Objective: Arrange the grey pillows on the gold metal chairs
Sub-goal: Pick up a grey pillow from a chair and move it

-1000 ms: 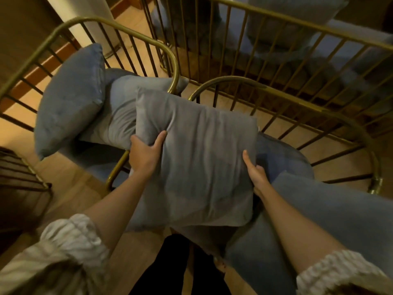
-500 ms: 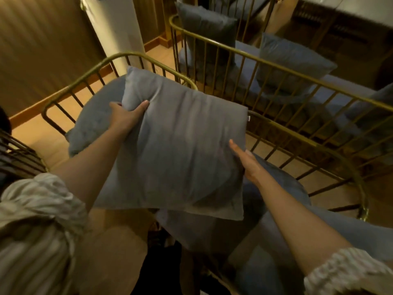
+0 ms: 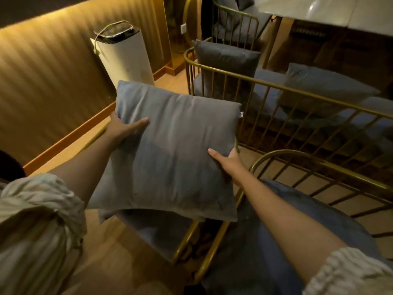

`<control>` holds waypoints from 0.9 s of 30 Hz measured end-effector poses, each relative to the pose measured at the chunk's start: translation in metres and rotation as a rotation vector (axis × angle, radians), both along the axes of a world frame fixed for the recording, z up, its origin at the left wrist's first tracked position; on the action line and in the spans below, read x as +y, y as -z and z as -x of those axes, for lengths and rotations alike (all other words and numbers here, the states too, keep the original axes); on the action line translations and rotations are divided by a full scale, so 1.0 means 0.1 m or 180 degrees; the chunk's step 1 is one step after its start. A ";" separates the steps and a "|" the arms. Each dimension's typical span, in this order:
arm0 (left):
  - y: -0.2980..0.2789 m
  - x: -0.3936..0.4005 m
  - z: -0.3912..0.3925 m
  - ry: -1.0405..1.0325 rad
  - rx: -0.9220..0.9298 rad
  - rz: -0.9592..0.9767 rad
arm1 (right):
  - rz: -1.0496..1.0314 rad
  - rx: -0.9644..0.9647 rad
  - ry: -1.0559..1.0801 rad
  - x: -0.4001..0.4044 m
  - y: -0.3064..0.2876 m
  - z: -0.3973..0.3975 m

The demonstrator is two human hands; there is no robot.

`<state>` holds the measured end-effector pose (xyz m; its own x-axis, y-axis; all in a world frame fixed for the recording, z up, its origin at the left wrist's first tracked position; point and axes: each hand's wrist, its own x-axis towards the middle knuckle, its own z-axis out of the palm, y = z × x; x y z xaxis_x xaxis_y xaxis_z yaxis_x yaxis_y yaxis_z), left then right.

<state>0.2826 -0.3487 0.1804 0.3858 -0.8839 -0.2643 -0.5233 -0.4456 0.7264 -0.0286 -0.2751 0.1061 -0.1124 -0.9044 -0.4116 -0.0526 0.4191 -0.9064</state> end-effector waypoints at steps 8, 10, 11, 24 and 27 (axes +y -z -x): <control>1.06 0.01 0.27 0.1318 -0.1220 -0.0521 | -0.0520 0.0742 -0.0341 -0.15 0.66 -0.30; 1.18 0.02 0.45 0.1320 -0.1487 -0.0216 | -0.0526 0.0626 -0.0367 -0.08 0.74 -0.15; 1.18 0.01 0.51 0.1303 -0.1545 -0.0160 | -0.0556 0.0466 -0.0383 -0.02 0.72 -0.09; 1.10 0.51 1.89 0.2668 -0.1059 0.0519 | -0.0851 0.0500 0.1170 1.75 0.66 1.39; 1.15 0.90 2.66 0.3279 -0.0651 0.0230 | -0.0814 0.0627 0.1695 2.36 0.63 1.87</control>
<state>0.0166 -0.2587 0.0653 -0.5298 -0.8211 -0.2125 -0.7401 0.3252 0.5886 -0.2157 -0.0392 0.0435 -0.6167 -0.5790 -0.5334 0.0673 0.6363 -0.7685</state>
